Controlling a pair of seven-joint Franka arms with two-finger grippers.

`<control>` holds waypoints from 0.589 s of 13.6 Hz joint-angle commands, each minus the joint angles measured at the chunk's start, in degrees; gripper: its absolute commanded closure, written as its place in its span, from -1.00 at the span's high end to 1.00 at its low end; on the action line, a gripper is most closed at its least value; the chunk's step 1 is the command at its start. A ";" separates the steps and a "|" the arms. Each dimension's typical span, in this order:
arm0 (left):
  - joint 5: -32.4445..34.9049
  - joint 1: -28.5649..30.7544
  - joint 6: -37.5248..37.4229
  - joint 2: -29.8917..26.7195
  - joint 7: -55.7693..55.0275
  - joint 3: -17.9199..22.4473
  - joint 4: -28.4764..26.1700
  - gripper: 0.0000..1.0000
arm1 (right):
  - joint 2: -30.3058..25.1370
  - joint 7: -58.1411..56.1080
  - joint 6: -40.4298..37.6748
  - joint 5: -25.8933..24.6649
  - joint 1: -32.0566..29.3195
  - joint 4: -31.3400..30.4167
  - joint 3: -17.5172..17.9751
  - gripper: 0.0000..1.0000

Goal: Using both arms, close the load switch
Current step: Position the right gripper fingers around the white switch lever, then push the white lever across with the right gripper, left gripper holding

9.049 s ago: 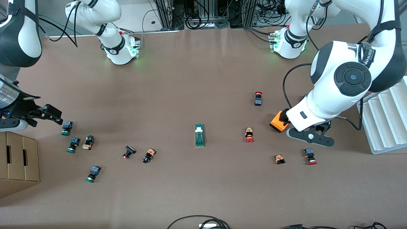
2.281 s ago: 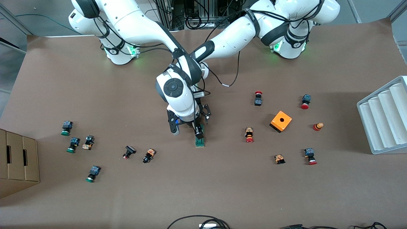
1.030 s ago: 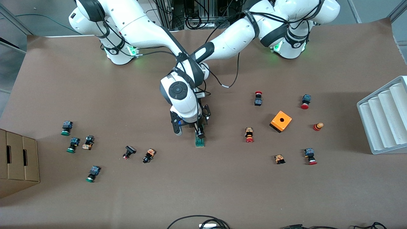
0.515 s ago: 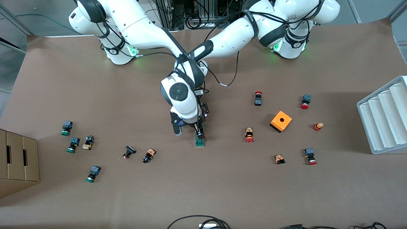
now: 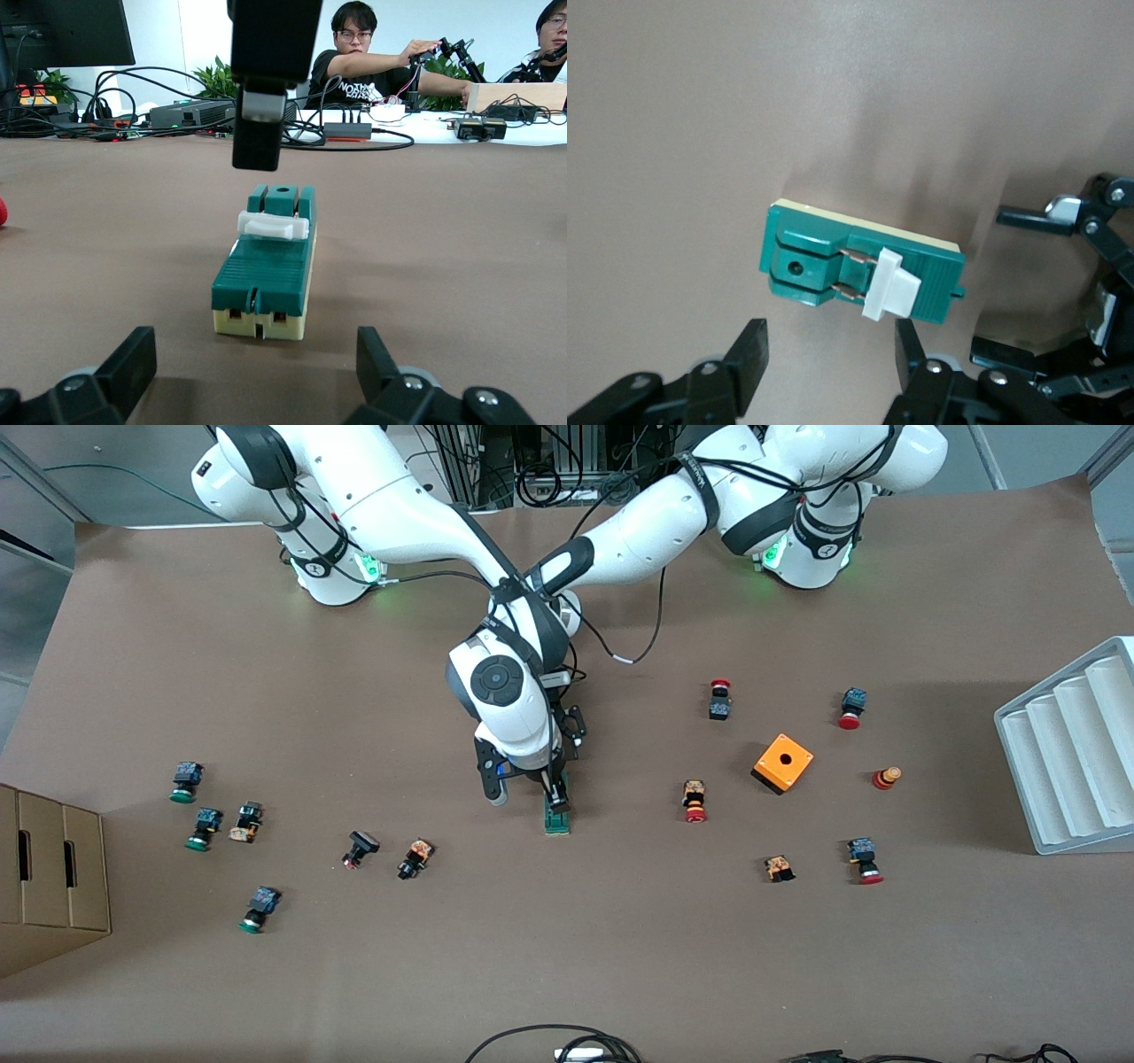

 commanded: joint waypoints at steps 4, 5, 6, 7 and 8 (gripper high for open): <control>-0.29 0.56 -1.03 -0.09 -0.77 -1.25 -0.79 0.59 | -2.79 -0.78 5.63 1.79 0.60 -6.43 -0.60 0.33; -0.81 0.56 -1.12 -0.18 -0.77 -1.25 -0.70 0.53 | -3.49 -0.87 6.51 1.70 0.60 -7.67 -0.60 0.32; -0.82 0.56 -1.38 -0.18 -0.69 -1.25 -0.70 0.46 | -3.76 -0.96 7.04 1.70 0.69 -8.46 -0.51 0.32; -0.82 0.56 -1.65 -0.18 -0.69 -1.25 -0.70 0.43 | -3.85 -0.96 7.74 1.70 0.69 -9.08 -0.42 0.32; -0.82 0.65 -2.08 -0.18 -0.69 -1.25 -0.70 0.40 | -3.94 -0.96 8.27 1.70 0.86 -9.52 -0.42 0.31</control>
